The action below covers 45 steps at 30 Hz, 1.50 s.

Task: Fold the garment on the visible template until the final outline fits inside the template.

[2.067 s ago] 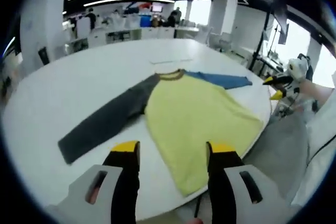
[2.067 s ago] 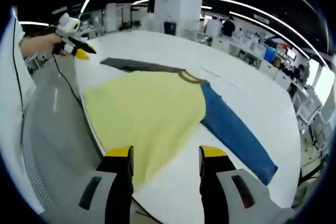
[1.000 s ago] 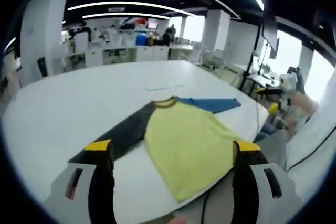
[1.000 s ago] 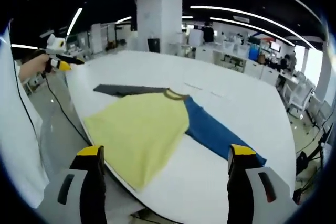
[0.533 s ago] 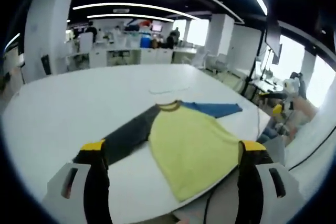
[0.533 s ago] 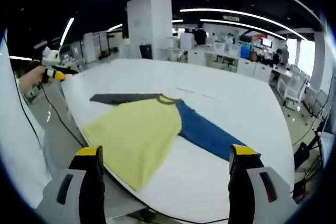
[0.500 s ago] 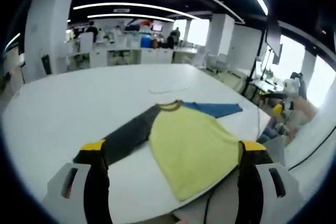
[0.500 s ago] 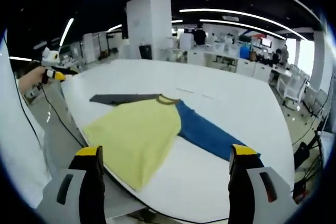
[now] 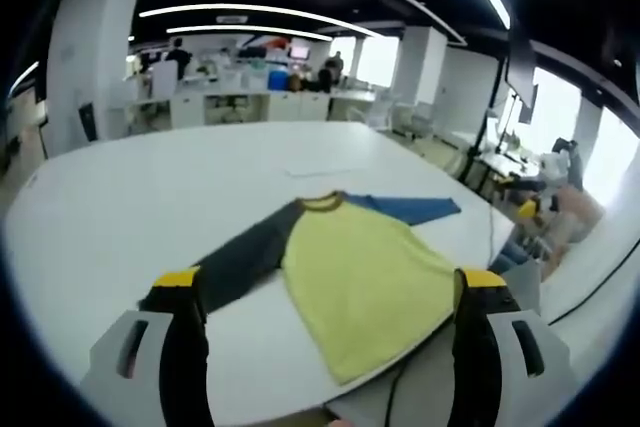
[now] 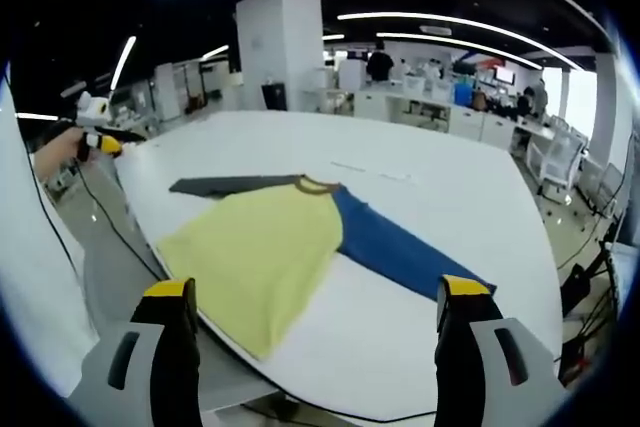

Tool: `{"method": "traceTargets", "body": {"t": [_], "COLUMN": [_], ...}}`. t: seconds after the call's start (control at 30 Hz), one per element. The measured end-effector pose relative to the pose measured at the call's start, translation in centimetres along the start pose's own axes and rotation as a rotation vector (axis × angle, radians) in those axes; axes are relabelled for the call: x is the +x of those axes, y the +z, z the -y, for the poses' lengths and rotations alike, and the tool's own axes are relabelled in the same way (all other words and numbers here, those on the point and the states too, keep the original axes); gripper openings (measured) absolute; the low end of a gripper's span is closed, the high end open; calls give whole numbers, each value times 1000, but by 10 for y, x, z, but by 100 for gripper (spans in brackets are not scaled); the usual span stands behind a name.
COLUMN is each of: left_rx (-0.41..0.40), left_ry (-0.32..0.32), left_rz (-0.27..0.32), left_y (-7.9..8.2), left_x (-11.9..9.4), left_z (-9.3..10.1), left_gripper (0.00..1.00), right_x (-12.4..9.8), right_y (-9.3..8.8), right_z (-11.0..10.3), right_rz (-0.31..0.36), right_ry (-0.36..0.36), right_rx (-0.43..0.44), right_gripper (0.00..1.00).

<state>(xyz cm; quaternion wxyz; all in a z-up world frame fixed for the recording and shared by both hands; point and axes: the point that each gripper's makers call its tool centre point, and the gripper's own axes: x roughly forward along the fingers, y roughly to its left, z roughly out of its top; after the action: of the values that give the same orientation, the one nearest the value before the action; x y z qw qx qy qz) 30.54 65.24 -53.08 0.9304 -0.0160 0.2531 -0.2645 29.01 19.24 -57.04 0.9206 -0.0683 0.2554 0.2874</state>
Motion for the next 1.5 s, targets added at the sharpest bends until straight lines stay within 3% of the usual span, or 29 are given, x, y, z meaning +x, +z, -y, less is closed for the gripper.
{"method": "traceTargets", "body": {"t": [0.63,0.97,1.23,1.5], "left_rx": [6,13,16,-5], "left_ry": [-23,-48,-58,-40], "left_rz": [-18,-38,-49,-47], "left_y": [-2,-3,0,-2], "left_x": [15,30,42,45], "left_z": [16,27,36,30], "left_gripper": [100,99,99,99], "right_x": [5,11,15,23], "right_y": [-9,-16,-19,-28], "right_z": [0,14,26,48], "right_rz": [-22,-32,-21,-48], "right_ry": [6,-14,-30,-46], "right_rx": [13,31,39,63], "right_gripper": [98,89,89,85]}}
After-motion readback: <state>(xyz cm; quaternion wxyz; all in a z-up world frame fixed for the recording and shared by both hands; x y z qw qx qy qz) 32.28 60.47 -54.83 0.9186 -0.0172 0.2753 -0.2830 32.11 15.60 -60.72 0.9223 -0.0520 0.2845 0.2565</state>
